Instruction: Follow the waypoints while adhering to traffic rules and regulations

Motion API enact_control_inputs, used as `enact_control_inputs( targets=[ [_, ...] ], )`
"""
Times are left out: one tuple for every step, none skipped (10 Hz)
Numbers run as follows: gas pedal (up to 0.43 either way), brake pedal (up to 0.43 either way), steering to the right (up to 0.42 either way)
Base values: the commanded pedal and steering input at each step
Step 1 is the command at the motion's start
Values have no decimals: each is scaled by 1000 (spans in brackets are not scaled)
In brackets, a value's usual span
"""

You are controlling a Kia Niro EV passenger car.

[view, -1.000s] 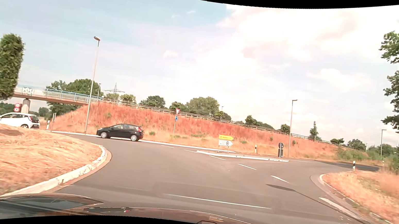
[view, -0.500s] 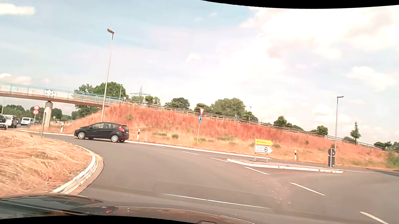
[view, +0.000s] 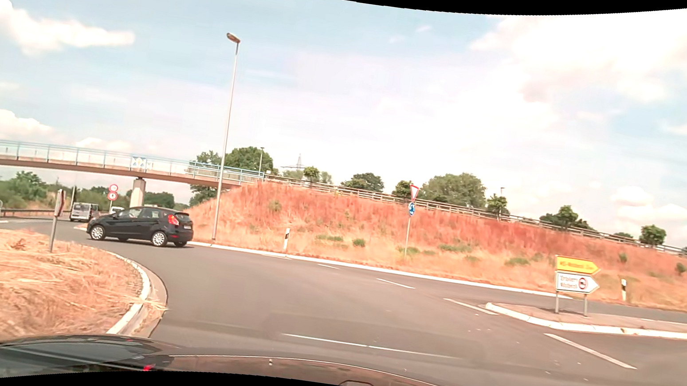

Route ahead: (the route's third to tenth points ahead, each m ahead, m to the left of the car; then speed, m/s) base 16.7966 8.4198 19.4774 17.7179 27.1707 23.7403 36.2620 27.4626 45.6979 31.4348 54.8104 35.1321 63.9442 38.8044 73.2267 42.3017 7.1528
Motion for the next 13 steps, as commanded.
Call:
enact_control_inputs(
  targets=[
    [130, 0, -189],
    [138, 0, -197],
    [138, 0, -211],
    [150, 0, -225],
    [169, 0, -234],
    [169, 0, -234],
    [169, 0, -234],
    [169, 0, -231],
    [169, 0, -231],
    [169, 0, -231],
    [169, 0, -231],
    [169, 0, -231],
    [169, 0, -231]
  ],
)
